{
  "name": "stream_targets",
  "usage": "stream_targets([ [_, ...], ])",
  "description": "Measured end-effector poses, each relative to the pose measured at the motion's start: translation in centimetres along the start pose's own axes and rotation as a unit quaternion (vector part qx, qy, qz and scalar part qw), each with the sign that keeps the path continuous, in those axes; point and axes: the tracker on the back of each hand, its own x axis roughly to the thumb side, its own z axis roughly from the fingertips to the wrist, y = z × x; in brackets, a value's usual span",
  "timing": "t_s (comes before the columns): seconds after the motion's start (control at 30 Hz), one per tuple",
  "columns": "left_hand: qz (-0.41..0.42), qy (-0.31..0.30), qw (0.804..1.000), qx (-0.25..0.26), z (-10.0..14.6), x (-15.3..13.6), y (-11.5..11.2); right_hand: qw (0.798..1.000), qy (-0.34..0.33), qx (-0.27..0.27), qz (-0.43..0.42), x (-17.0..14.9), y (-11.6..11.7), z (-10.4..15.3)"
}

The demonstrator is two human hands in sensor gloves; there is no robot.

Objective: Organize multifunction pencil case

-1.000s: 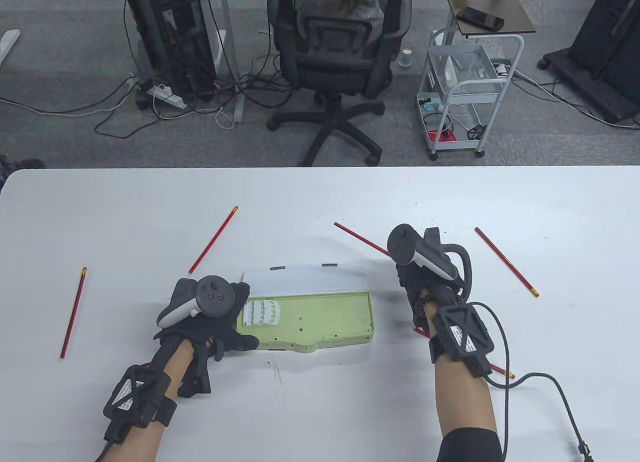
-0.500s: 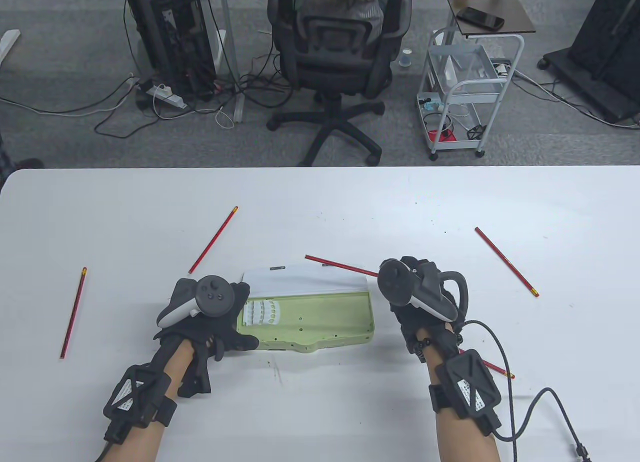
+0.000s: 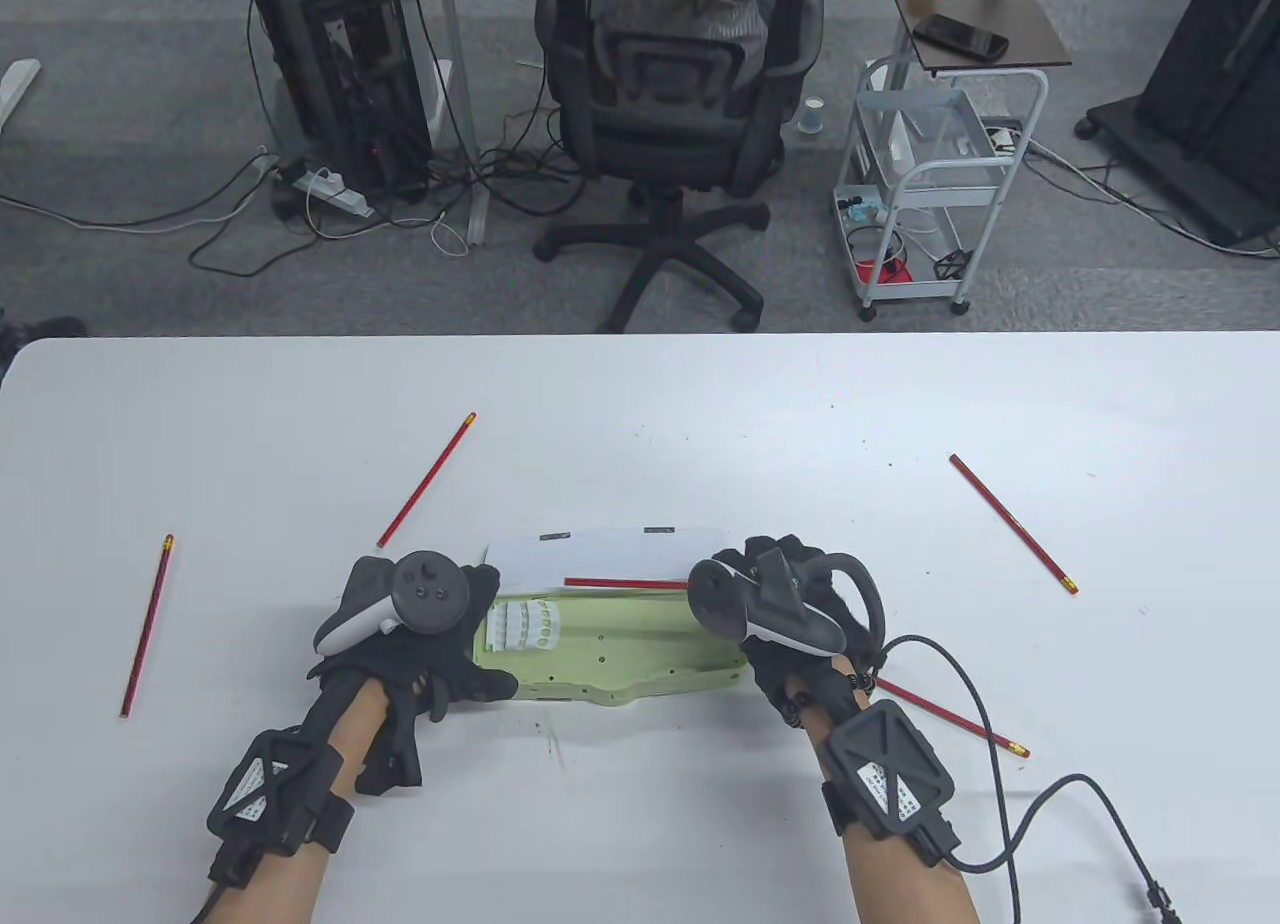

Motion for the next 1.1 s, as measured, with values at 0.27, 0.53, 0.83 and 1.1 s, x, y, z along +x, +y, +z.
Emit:
stream_targets([
  [0.27,-0.001,0.001,1.000,0.001,0.0,0.0,0.0,0.999,-0.022,-0.005,0.044,1.7,0.7,-0.2],
  [0.53,-0.003,0.002,1.000,-0.001,0.0,0.0,0.0,0.998,-0.032,-0.001,0.058,2.6,1.1,-0.7],
  [0.83,0.004,0.002,1.000,-0.006,-0.1,0.1,0.0,0.998,-0.050,-0.002,0.033,3.4,1.5,-1.5],
  [1.1,0.000,0.002,1.000,-0.004,-0.1,0.0,0.0,0.998,-0.052,-0.028,0.030,3.7,1.8,-1.5],
])
